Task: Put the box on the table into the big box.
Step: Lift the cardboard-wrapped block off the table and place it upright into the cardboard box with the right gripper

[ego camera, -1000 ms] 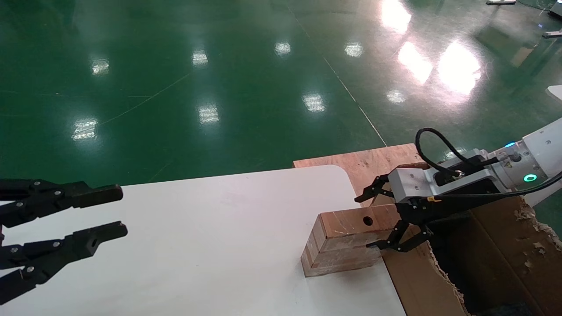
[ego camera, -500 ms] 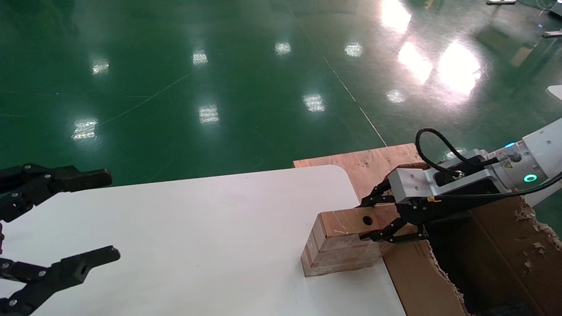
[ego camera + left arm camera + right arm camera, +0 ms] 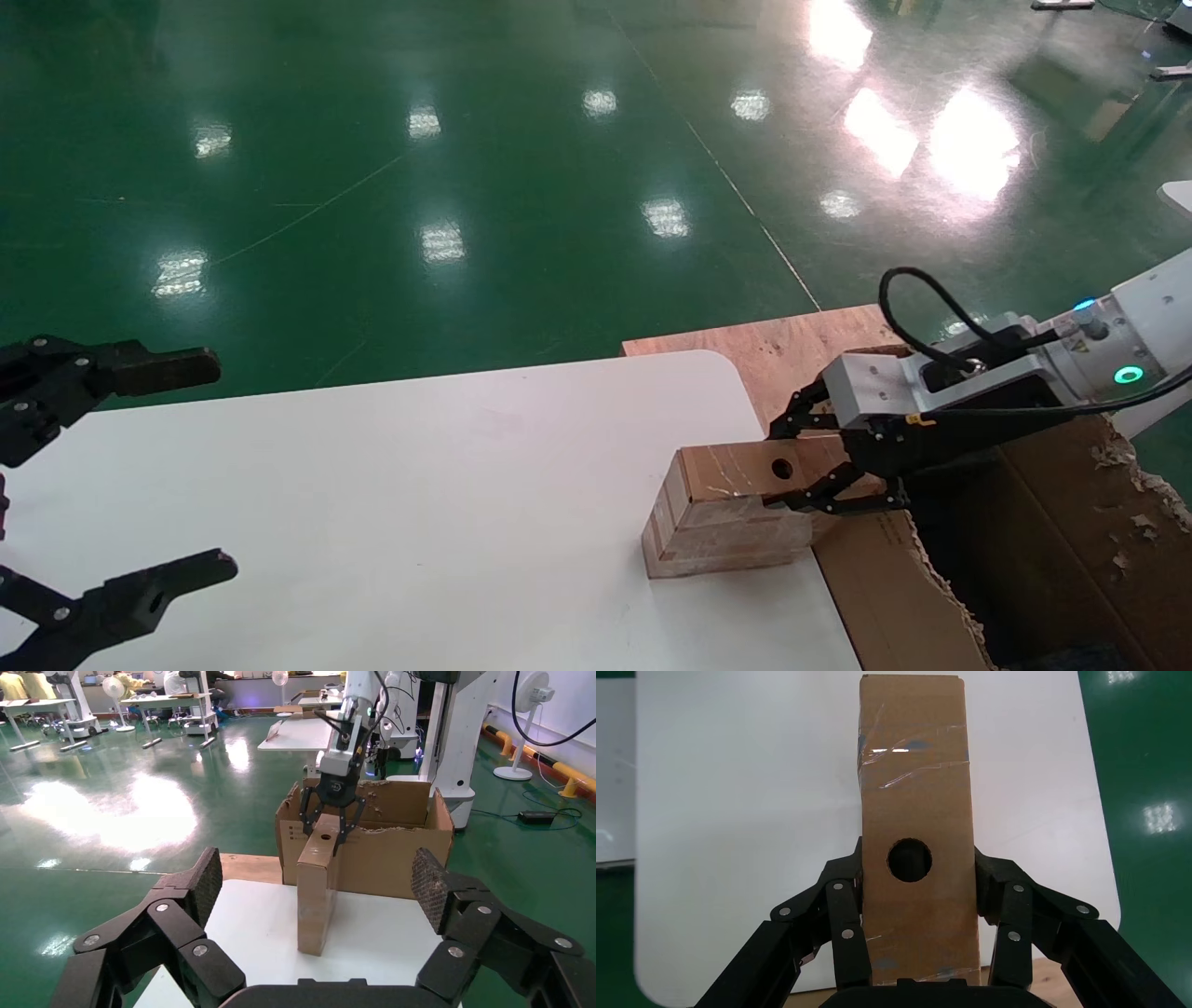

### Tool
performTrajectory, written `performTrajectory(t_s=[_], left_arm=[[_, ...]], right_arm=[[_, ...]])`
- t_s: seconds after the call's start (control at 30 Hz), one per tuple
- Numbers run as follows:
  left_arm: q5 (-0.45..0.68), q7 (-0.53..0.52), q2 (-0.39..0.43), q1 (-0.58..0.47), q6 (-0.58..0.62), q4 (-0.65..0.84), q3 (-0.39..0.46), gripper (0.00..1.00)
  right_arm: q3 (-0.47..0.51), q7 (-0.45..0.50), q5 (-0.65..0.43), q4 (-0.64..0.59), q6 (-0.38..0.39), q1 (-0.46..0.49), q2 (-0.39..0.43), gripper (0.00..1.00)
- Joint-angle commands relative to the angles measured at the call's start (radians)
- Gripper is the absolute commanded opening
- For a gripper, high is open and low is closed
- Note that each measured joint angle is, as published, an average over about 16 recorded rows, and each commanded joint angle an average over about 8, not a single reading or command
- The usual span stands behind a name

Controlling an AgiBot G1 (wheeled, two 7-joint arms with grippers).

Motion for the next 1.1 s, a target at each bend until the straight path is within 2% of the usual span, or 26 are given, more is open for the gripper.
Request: performTrajectory(t_s=[0.03,0.23,0.37,0.57,0.83,1.1], left_arm=[[0.000,0.000,0.000,0.000,0.000,0.000,0.000,1.00],[0.000,0.000,0.000,0.000,0.000,0.000,0.000,1.00],[0.000,0.000,0.000,0.000,0.000,0.000,0.000,1.00],[0.000,0.000,0.000,0.000,0.000,0.000,0.000,1.00],[0.000,0.000,0.000,0.000,0.000,0.000,0.000,1.00],[0.000,0.000,0.000,0.000,0.000,0.000,0.001,1.00]], right_arm=[[-0.008,0.026,0.003,0.023,-0.004,0.017,0.007,0.00],[-0.065,0.126,0.033,0.116,-0.011,0.140,0.052,0.00],[-0.107,0.188,0.047,0.138,-0.011,0.246,0.070,0.00],[-0.158,0.255,0.014,0.105,-0.007,0.444,0.063,0.00],[-0.230,0.289,-0.074,0.022,-0.007,0.690,0.044,0.00],[-0.351,0.324,-0.150,-0.025,-0.014,0.893,0.120,0.00]])
